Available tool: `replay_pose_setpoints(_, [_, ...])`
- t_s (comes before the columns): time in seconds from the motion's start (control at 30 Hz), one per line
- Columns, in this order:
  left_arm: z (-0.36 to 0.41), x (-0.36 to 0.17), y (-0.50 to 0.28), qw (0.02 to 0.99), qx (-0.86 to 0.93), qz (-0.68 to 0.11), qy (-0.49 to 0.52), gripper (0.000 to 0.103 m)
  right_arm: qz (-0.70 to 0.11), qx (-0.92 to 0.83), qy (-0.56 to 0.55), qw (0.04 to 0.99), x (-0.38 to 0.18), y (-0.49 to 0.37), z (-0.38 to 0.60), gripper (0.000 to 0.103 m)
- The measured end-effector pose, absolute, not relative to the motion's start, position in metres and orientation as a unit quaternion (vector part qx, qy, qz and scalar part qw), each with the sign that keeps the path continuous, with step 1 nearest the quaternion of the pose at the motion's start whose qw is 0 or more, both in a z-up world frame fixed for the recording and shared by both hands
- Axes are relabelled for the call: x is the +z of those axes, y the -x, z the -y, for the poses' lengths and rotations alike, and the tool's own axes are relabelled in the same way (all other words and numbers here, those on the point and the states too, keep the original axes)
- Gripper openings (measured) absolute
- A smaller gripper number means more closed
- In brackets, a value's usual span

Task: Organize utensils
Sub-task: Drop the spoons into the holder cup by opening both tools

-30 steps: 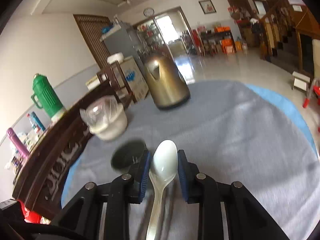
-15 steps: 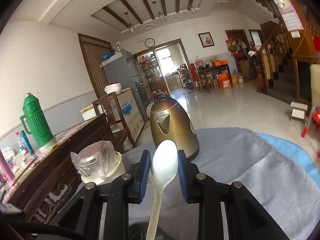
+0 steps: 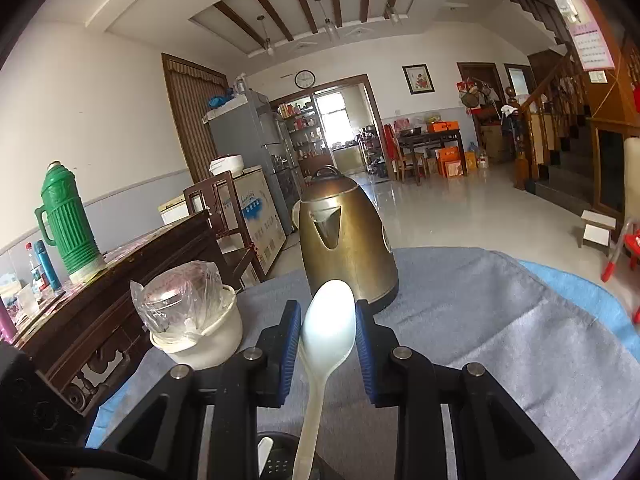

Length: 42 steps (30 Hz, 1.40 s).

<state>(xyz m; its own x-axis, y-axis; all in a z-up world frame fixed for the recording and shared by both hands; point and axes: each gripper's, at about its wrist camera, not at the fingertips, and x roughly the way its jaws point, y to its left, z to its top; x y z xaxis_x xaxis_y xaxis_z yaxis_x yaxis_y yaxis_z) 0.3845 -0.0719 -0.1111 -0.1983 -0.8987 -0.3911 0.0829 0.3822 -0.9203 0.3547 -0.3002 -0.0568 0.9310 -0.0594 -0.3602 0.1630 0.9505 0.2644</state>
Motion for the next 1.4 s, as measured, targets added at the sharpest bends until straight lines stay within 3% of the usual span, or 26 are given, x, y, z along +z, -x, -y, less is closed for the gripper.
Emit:
replay_pose_setpoints(0.23, [0.061,-0.139,-0.400,0.505,-0.397,-0.646,0.413,0.011,-0.178,-0.038,-0.149,0.972,-0.058,-0.349,0.297,0.029])
replay_pose_setpoints(0.27, [0.057,-0.139,-0.402,0.508,-0.392,-0.642,0.421,0.020,-0.179,-0.032,-0.150,0.972,-0.059,-0.348,0.296,0.029])
replay_pose_setpoints(0.3, [0.054,-0.138,-0.403,0.509,-0.386,-0.638,0.430,0.039,-0.180,-0.029,-0.151,0.972,-0.059,-0.346,0.296,0.030])
replay_pose_setpoints(0.37, [0.049,-0.134,-0.402,0.514,-0.381,-0.632,0.437,0.055,-0.186,-0.017,-0.159,0.969,-0.060,-0.343,0.295,0.031])
replay_pose_setpoints(0.6, [0.038,-0.098,-0.377,0.592,-0.405,-0.595,0.363,0.055,-0.215,0.029,-0.203,0.955,-0.060,-0.320,0.297,0.032])
replay_pose_setpoints(0.73, [0.021,-0.075,-0.346,0.690,-0.368,-0.557,0.281,0.056,-0.189,0.024,-0.228,0.955,-0.054,-0.283,0.306,0.032])
replay_pose_setpoints(0.93, [0.024,-0.049,-0.274,0.880,-0.202,-0.427,0.058,0.057,-0.204,0.008,-0.221,0.954,-0.061,-0.222,0.310,0.032])
replay_pose_setpoints(1.0, [0.039,-0.047,-0.243,0.922,-0.152,-0.353,-0.050,0.072,-0.216,0.006,-0.217,0.952,-0.067,-0.204,0.309,0.032])
replay_pose_setpoints(1.07, [0.053,-0.046,-0.220,0.934,-0.118,-0.313,-0.124,0.080,-0.230,-0.003,-0.209,0.950,-0.073,-0.185,0.306,0.032])
replay_pose_setpoints(1.4, [0.059,-0.033,-0.175,0.934,-0.116,-0.313,-0.125,0.081,-0.298,-0.012,-0.234,0.925,-0.106,-0.137,0.304,0.032])
